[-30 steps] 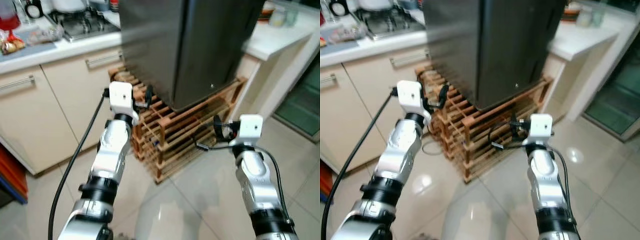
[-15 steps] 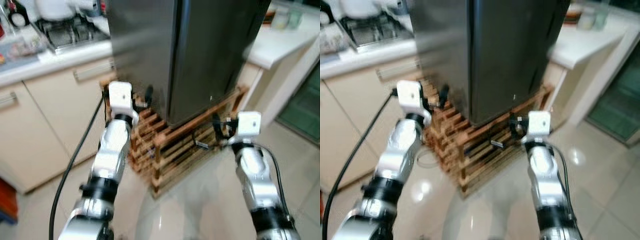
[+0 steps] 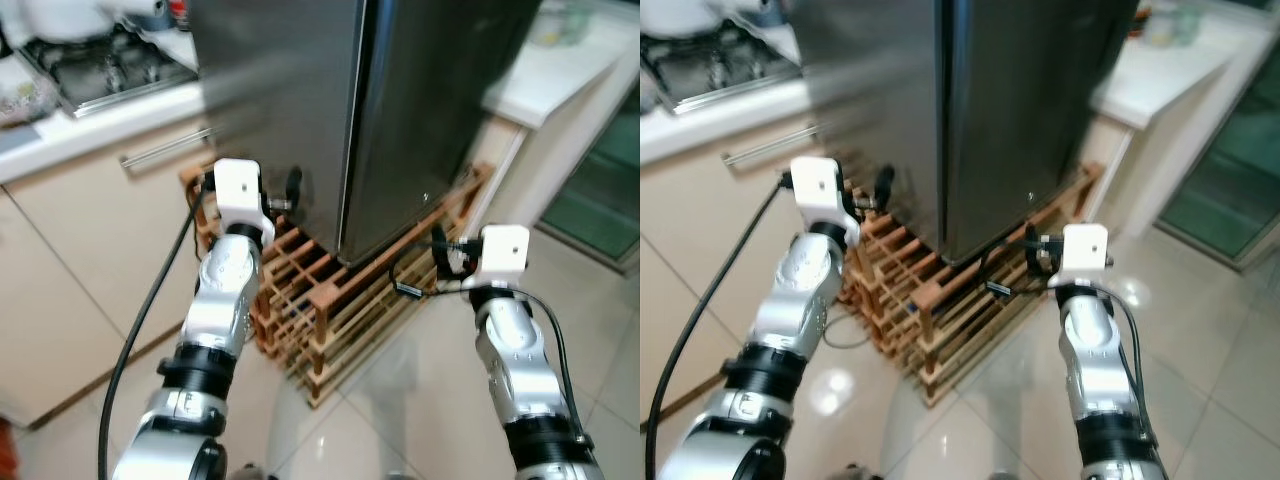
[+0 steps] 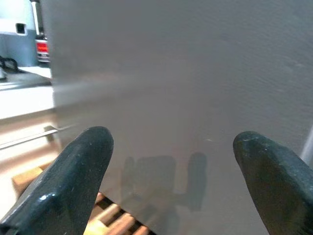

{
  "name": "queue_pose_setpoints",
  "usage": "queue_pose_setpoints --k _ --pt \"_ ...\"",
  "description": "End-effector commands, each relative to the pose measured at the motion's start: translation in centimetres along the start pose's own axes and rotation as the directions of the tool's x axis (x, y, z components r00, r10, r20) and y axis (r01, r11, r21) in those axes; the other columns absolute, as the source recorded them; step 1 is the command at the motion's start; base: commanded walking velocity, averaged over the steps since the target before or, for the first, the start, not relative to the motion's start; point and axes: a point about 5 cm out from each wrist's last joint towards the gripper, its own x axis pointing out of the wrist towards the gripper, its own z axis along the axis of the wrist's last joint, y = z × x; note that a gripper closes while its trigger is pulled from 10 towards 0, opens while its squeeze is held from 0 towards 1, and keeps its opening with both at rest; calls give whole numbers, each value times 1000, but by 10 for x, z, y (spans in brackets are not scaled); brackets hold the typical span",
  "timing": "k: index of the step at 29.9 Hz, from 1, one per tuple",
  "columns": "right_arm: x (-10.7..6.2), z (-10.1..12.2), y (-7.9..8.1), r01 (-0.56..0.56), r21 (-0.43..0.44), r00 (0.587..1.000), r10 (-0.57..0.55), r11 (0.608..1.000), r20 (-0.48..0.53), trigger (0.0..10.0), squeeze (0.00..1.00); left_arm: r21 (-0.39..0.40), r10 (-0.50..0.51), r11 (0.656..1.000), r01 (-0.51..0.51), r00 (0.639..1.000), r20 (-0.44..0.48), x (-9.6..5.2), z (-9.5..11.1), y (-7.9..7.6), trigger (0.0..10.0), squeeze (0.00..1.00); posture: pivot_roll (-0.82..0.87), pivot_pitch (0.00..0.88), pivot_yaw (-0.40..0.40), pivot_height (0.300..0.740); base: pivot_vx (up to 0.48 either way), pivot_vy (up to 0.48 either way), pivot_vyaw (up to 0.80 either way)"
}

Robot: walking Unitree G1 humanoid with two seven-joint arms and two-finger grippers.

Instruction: Restocking fridge

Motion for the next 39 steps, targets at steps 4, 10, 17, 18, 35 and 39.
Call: queue_pose_setpoints --k 4,10,17,18,35,39 --pt "1 7 -8 21 -19 999 -20 1000 27 10000 0 6 -37 999 37 999 9 3 3 -8 10000 0 -104 0 9 740 0 0 0" --pt "0 7 -6 18 -19 999 -17 1000 36 10000 0 31 -85 996 85 996 22 7 7 -15 10000 0 -106 0 11 740 0 0 0" --pt "-1 8 -6 20 -25 999 -19 1000 39 10000 0 43 -139 990 135 987 80 15 19 -28 10000 0 -117 0 12 740 108 0 0" --pt "-1 8 -6 19 -26 999 -18 999 40 10000 0 40 -145 989 142 986 86 17 21 -30 10000 0 -117 0 12 740 0 0 0" --pt "-4 7 -8 33 -28 999 -32 999 41 10000 0 -78 -369 923 376 925 90 31 36 -66 10000 0 -143 0 34 740 0 0 0" --pt "-4 7 -8 35 -29 999 -33 999 41 10000 0 -96 -392 911 401 915 97 35 40 -72 10000 0 -150 0 39 740 0 0 0"
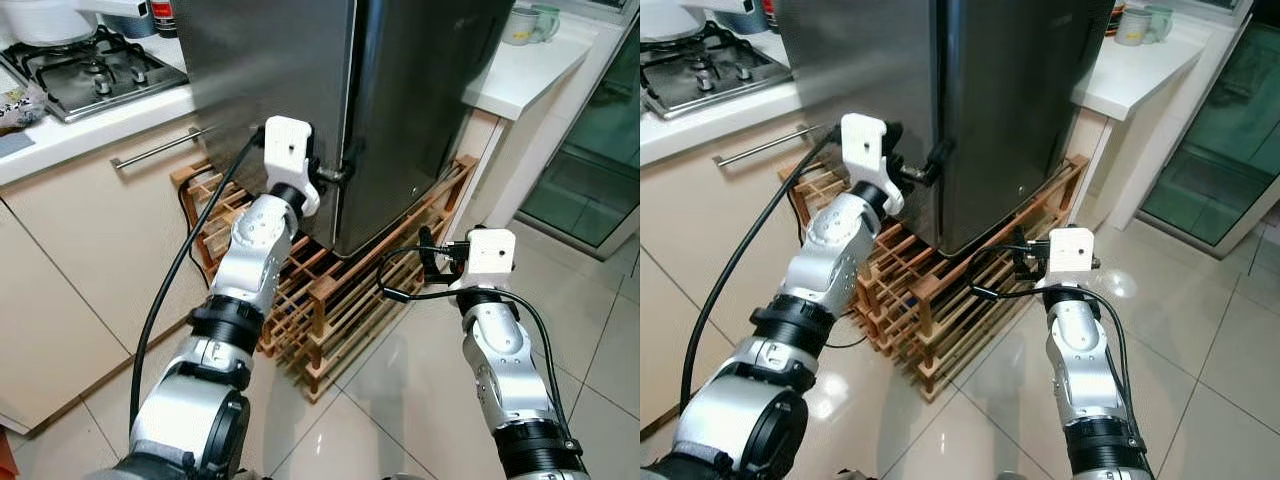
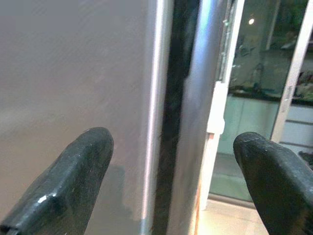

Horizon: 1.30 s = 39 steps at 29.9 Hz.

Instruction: Restocking fridge

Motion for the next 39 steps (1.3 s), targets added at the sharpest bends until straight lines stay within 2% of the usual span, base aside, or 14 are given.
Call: queue_pose_setpoints --k 1,7,9,12,18,22,28,39 --pt "0 4 -2 14 -1 1000 -14 1000 21 10000 0 -20 -26 999 26 1000 -3 4 1 -3 10000 0 -154 0 41 740 0 0 0" --pt "1 6 -1 13 -1 999 -13 1000 29 10000 0 -2 1 1000 -2 999 -40 7 -4 6 10000 0 -162 0 53 740 0 0 0" --pt "2 6 -1 14 -1 999 -14 1000 33 10000 0 -23 42 999 -44 996 -74 8 -10 12 10000 0 -162 0 58 740 0 0 0" --pt "2 6 -1 14 -1 999 -14 1000 32 10000 0 -30 45 998 -48 995 -91 6 -15 14 10000 0 -164 0 59 740 0 0 0" --pt "0 4 0 14 2 1000 -14 1000 26 10000 0 -59 24 998 -28 998 -66 5 -14 15 10000 0 -159 0 56 740 0 0 0" --pt "1 3 5 -4 3 1000 4 1000 22 10000 0 -73 -31 997 29 999 -25 9 -9 7 10000 0 -157 0 53 740 0 0 0" --pt "2 4 5 -15 -5 1000 15 1000 26 10000 0 -61 -73 996 72 997 -20 17 -5 -5 10000 0 -167 0 49 740 0 0 0" --pt "0 6 2 -12 -18 999 13 1000 32 10000 0 -45 -78 996 76 995 -60 32 -1 -20 10000 0 -198 0 63 740 0 0 0"
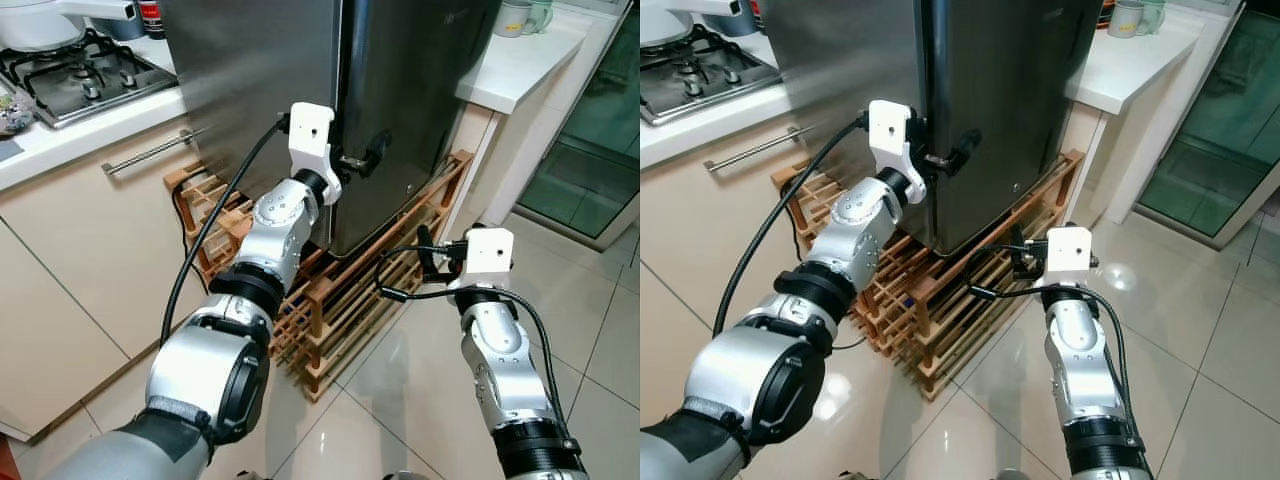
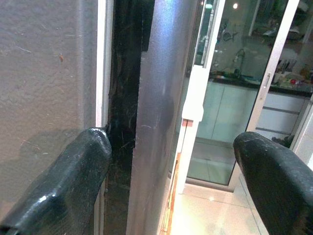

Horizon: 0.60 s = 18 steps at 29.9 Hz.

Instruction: Restocking fridge

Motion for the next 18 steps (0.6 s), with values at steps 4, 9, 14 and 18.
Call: queue_pose_setpoints --k 4,9,14,18 --pt "-2 3 -1 3 -15 1000 -3 1000 20 10000 0 10 -53 999 53 999 -1 9 6 -16 10000 0 -200 0 65 740 0 0 0" --pt "-7 5 1 -2 -11 1000 2 1000 22 10000 0 29 -243 970 242 970 18 17 11 -48 10000 0 -209 0 68 740 0 0 0" --pt "-19 13 4 -68 -15 997 69 998 35 10000 0 -22 -473 880 475 878 74 24 23 -93 10000 0 -245 0 93 740 0 0 0" --pt "-28 15 4 -137 -18 990 137 990 26 10000 0 -53 -590 800 597 800 113 24 29 -120 10000 0 -260 0 105 740 0 0 0"
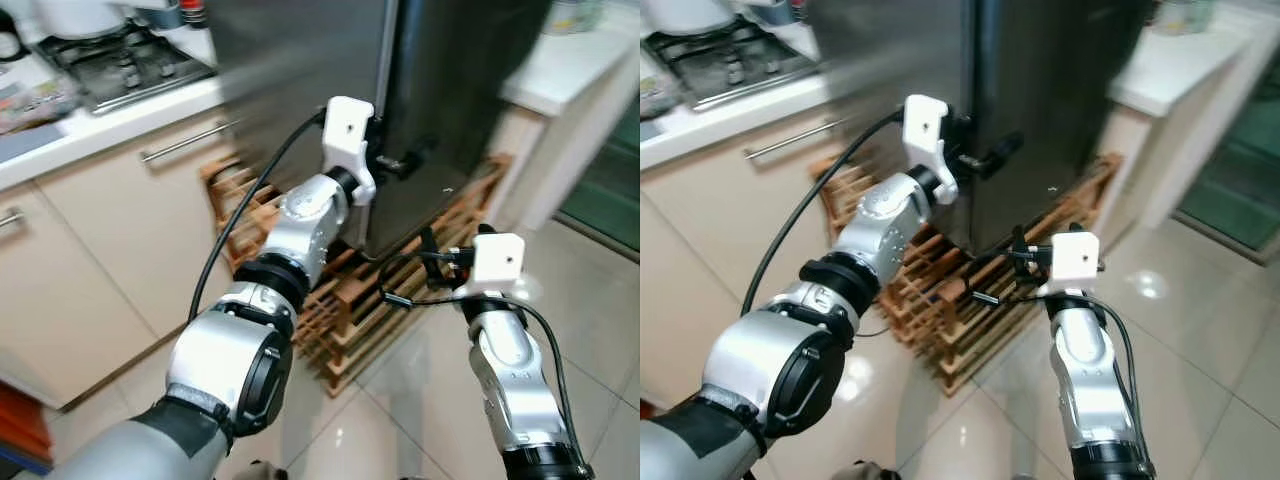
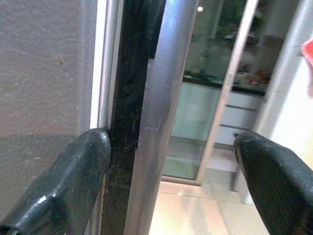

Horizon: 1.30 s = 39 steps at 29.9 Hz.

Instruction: Restocking fridge

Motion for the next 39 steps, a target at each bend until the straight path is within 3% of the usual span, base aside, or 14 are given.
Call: queue_pose_setpoints --k 1,5,6,7,9,13,19,21,25,26,29,31,33,39 --pt "-4 5 0 -48 9 999 48 999 1 10000 0 10 -341 940 341 939 55 39 16 -75 10000 0 -260 0 105 740 0 0 0" --pt "-13 -1 -8 -46 51 998 48 998 -48 10000 0 -46 -520 850 526 849 98 47 20 -112 10000 0 -279 0 117 740 0 0 0" --pt "-16 -5 -10 -41 68 996 46 997 -74 10000 0 -109 -636 746 657 752 174 47 30 -134 10000 0 -301 0 128 740 0 0 0" --pt "-16 -5 -10 -41 68 996 46 997 -74 10000 0 -109 -636 746 657 752 174 47 30 -134 10000 0 -301 0 128 740 0 0 0" --pt "-18 -7 -6 -50 88 994 58 995 -92 10000 0 -157 -748 574 804 592 300 39 47 -155 10000 0 -289 0 112 740 0 0 0" --pt "-17 -6 6 -101 94 989 110 990 -95 10000 0 -158 -772 505 849 525 358 26 58 -151 10000 0 -271 0 94 740 0 0 0" --pt "-10 -2 8 -151 105 981 162 983 -105 10000 0 -139 -606 752 644 759 238 -14 39 -63 10000 0 -200 0 65 740 0 0 0" --pt "-9 -2 8 -157 111 980 169 981 -105 10000 0 -126 -584 778 615 783 215 -20 37 -54 10000 0 -200 0 65 740 0 0 0" --pt "1 1 17 -182 145 976 197 973 -95 10000 0 -108 -422 896 431 901 99 -63 29 -10 10000 0 -145 0 41 740 0 0 0" --pt "13 1 18 -140 158 983 157 977 -100 10000 0 -94 -286 953 288 958 30 -93 23 19 10000 0 -112 0 22 740 0 0 0" --pt "16 1 18 -128 159 984 146 979 -103 10000 0 -93 -258 961 259 966 16 -100 22 23 10000 0 -112 0 22 740 0 0 0" --pt "28 1 6 -39 189 991 62 981 -118 10000 0 -75 31 997 -34 999 -39 -134 15 60 10000 0 -49 0 2 740 0 0 0" --pt "36 2 -4 4 189 993 18 982 -118 10000 0 -65 296 952 -300 953 -57 -167 10 85 10000 0 -43 0 2 740 0 0 431" --pt "48 4 -2 -14 173 994 33 985 -106 10000 0 39 559 829 -558 828 -38 -185 -6 76 10000 0 21 0 -30 740 0 0 650"
